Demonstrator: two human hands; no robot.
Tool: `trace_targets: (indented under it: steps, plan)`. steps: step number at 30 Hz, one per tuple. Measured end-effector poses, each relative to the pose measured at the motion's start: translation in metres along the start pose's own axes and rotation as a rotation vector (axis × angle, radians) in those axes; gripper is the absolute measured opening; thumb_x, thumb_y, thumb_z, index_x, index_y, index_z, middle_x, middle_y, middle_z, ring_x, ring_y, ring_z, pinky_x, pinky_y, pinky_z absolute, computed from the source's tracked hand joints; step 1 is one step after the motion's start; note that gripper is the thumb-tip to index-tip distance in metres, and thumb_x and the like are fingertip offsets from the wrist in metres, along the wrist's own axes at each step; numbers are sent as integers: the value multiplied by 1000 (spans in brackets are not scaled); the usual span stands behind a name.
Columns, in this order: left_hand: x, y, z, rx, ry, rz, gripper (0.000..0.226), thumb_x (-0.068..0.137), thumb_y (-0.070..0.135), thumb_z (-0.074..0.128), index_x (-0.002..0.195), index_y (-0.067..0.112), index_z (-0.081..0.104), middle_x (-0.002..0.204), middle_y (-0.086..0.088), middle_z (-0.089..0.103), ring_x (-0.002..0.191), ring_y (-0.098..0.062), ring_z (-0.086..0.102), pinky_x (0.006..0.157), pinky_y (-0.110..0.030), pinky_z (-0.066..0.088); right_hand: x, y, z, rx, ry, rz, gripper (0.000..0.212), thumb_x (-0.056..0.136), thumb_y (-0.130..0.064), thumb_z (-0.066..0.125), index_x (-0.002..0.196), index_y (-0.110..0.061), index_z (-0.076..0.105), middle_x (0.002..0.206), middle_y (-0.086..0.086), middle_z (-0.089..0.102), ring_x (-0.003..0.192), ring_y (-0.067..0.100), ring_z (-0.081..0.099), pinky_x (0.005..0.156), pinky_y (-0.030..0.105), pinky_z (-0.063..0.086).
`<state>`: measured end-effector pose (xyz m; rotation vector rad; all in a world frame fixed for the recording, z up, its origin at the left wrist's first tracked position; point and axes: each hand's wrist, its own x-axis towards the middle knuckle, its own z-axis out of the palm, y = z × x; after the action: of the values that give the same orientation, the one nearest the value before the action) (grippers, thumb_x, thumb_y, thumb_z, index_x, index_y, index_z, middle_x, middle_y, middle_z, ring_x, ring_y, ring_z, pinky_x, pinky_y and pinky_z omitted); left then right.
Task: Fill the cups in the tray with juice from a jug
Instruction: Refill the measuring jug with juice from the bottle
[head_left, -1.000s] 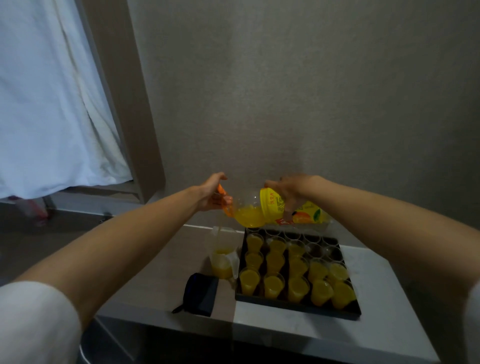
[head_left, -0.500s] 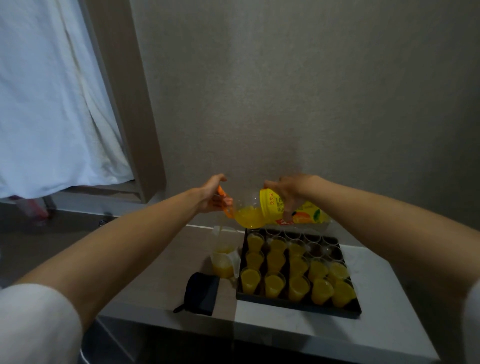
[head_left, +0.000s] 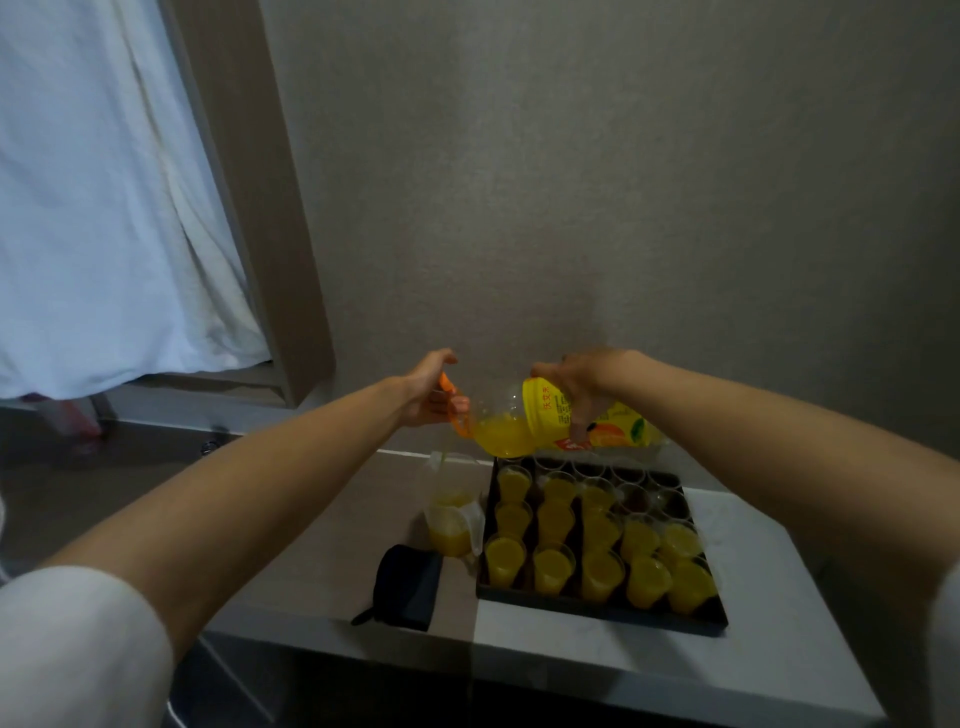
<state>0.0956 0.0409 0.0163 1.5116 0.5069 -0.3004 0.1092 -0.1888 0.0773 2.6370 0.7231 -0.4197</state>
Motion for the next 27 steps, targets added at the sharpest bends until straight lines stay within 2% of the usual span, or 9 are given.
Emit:
trace_targets:
  steps: [9,14,22,27]
  plan:
    - [3,-1,3,-16,-12,-8,45,98,43,47,74,5,50,84,-18,65,71,-25,64,71,-34,53,-2,2,0,-3,-2,8,120,68,-50,91,160,-29,17,144,15,53,124,37,56,82,37,43]
    - [3,1,3,-35,-10,-3,46,98,42,47,71,5,49,79,-18,63,69,-25,63,71,-34,53,-2,2,-1,-12,-5,6,121,67,-50,91,160,-28,17,142,16,55,121,36,58,86,38,50]
    - [8,0,3,-33,1,-9,45,96,44,48,71,6,49,77,-16,65,69,-25,64,73,-33,52,-3,3,-3,5,-34,14,119,71,-45,90,161,-26,15,148,15,50,127,36,54,86,38,47]
    - [7,-5,4,-24,-4,-15,46,98,44,47,72,6,49,85,-17,66,71,-24,64,69,-33,52,-1,0,1,-6,-33,8,119,69,-46,91,161,-26,18,150,14,48,130,37,52,91,39,46]
